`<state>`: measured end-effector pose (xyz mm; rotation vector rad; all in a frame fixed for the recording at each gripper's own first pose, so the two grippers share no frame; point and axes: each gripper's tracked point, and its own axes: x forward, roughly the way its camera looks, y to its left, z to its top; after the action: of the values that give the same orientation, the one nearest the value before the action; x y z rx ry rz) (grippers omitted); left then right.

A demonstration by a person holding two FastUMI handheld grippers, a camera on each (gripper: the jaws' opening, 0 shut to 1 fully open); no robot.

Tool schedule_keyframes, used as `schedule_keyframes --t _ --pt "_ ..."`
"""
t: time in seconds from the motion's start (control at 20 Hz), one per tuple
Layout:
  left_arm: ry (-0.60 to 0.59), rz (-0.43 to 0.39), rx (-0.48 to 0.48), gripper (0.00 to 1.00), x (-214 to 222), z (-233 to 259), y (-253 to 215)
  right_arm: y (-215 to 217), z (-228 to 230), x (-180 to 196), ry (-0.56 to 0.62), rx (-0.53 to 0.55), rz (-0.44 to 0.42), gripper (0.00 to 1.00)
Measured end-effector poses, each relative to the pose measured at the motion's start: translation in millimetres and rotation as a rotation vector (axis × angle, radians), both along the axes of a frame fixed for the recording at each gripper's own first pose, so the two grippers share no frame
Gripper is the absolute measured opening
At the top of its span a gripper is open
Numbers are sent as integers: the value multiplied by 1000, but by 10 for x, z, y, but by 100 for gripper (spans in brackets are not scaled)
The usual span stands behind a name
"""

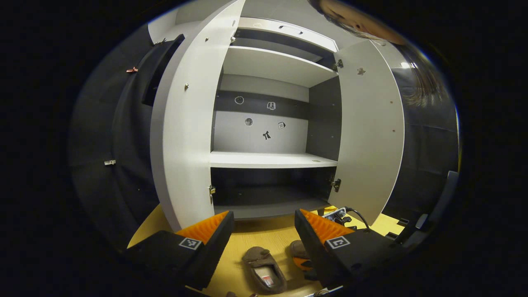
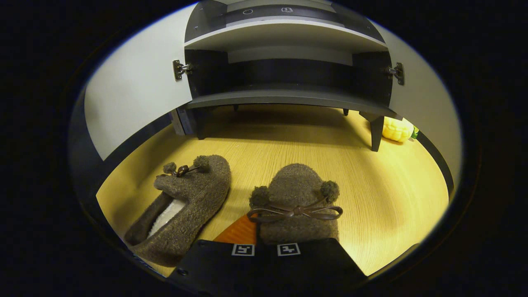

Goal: Grab one shoe with the right hand and put it into the shoe cabinet, grab the other shoe with the left hand and put it into the shoe cabinet; then close the right door with the right hand and the left door with the left hand.

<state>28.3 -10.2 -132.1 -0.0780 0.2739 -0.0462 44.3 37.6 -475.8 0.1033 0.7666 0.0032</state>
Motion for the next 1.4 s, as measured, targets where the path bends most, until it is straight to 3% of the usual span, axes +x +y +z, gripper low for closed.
schedule_keyframes --t 0.25,0.6,0.8,1.05,1.25,1.4 --pt "-21 12 10 94 -84 133 0 34 342 55 -50 24 33 6" --pt "-69 14 -24 94 -191 448 -72 40 1960 481 -289 42 38 5" --pt "-108 -26 -51 93 -235 688 -198 -231 2925 916 -436 -6 -15 5" --pt "-123 -74 -38 94 -346 820 -375 -701 3756 1613 -543 -88 -89 5" --pt "-114 -43 -80 94 -336 827 -375 -926 4115 2216 -553 -91 -114 5" --pt "-119 -13 -57 94 -284 816 -360 -1015 4196 2645 -529 -84 -105 5"
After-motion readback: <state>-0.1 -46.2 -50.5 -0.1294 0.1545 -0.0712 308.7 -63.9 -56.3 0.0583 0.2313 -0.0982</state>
